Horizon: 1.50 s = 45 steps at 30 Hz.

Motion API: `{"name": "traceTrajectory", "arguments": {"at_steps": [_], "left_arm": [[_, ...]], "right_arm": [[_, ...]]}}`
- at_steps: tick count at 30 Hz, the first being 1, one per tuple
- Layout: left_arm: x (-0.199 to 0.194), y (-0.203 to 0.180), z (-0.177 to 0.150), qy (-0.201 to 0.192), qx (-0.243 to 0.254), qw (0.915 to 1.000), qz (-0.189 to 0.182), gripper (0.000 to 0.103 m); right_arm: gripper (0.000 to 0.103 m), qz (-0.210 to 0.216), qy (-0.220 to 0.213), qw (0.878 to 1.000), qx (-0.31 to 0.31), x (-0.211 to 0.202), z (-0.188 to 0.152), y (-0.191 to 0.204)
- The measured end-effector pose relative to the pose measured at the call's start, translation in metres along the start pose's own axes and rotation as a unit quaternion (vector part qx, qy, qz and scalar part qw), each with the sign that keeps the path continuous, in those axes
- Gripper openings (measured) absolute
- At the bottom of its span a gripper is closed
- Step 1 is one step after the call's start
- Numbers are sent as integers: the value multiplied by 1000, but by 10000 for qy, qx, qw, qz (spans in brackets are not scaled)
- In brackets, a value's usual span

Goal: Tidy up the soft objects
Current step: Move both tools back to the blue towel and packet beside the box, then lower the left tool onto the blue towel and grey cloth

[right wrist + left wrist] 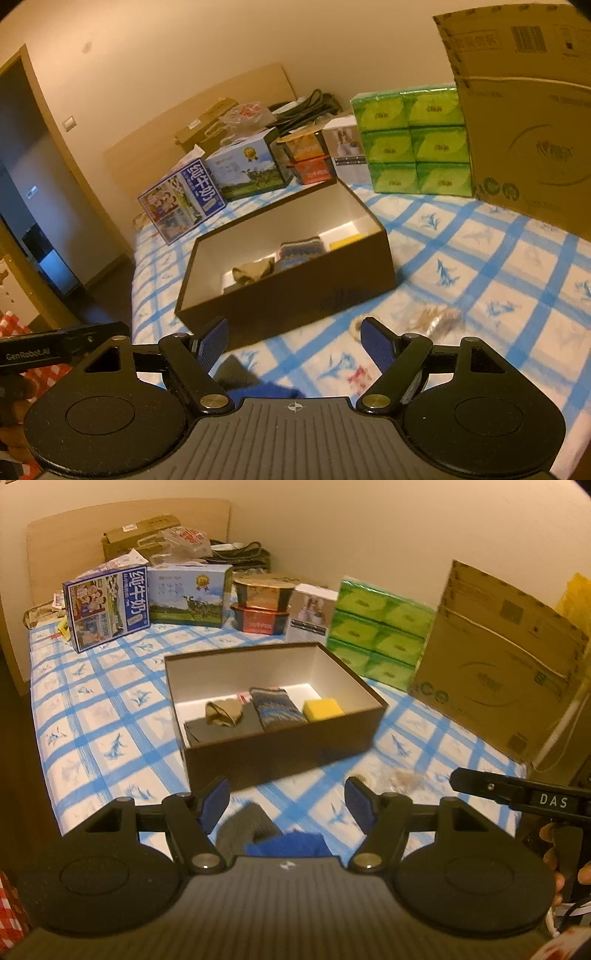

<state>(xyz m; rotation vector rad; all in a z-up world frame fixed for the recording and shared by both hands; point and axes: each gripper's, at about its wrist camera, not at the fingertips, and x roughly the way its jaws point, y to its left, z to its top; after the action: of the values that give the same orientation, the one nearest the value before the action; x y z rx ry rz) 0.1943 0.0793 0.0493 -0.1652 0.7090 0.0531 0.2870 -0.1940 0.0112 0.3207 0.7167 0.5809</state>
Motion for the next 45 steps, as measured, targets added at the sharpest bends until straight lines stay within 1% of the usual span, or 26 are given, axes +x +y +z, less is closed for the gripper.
{"name": "traceTrajectory", "arguments": {"at_steps": [8, 16, 23, 28, 33, 38, 45], "left_arm": [[-15, -17, -31, 172, 99, 9997, -123, 67], [-22, -20, -58, 311, 174, 9993, -64, 67], [-20, -25, -73, 422, 408, 9983, 8, 67], [-14, -25, -80, 533, 505, 9973, -49, 67], [-1, -23, -87, 654, 489, 9966, -54, 67], [16, -20, -93, 795, 468, 9957, -49, 67], [45, -7, -100, 986, 433, 9942, 59, 67]], "right_arm": [[79, -45, -10, 10000, 24, -32, -25, 0], [79, -201, 73, 9998, -36, -49, -49, -2], [79, -366, 203, 9991, -88, -56, -69, -5], [79, -430, 334, 9985, -113, -51, -79, -8], [79, -467, 479, 9977, -86, -41, -85, -12], [79, -506, 593, 9969, -126, -30, -89, -15], [79, -628, 806, 9948, -21, -10, -96, -26]]}}
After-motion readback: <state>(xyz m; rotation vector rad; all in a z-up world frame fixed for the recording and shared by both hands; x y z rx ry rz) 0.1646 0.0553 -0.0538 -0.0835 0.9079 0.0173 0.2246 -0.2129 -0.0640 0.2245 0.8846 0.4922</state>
